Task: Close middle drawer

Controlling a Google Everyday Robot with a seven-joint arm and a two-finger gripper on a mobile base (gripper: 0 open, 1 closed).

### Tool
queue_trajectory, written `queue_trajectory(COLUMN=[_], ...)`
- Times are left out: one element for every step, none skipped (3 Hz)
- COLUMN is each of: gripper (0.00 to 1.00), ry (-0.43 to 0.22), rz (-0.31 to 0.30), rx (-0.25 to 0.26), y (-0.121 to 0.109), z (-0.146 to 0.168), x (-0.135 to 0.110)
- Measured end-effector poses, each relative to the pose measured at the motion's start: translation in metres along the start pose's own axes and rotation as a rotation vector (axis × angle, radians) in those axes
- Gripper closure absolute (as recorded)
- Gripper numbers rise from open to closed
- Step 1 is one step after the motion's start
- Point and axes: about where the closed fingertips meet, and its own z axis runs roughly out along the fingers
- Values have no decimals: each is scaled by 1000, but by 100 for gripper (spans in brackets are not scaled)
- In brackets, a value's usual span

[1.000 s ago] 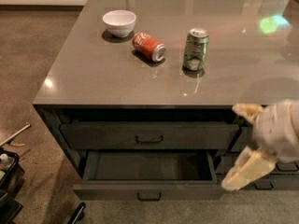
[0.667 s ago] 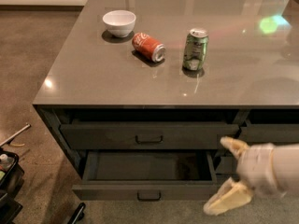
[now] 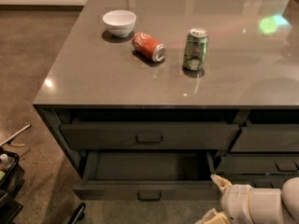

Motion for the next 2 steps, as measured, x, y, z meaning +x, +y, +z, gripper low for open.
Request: queue_trajectory(gripper=[0,0], ry=[-9,-23], rz=[-18,70], rx=[16,19], y=[7,-2], z=[-4,14], x=[-4,29])
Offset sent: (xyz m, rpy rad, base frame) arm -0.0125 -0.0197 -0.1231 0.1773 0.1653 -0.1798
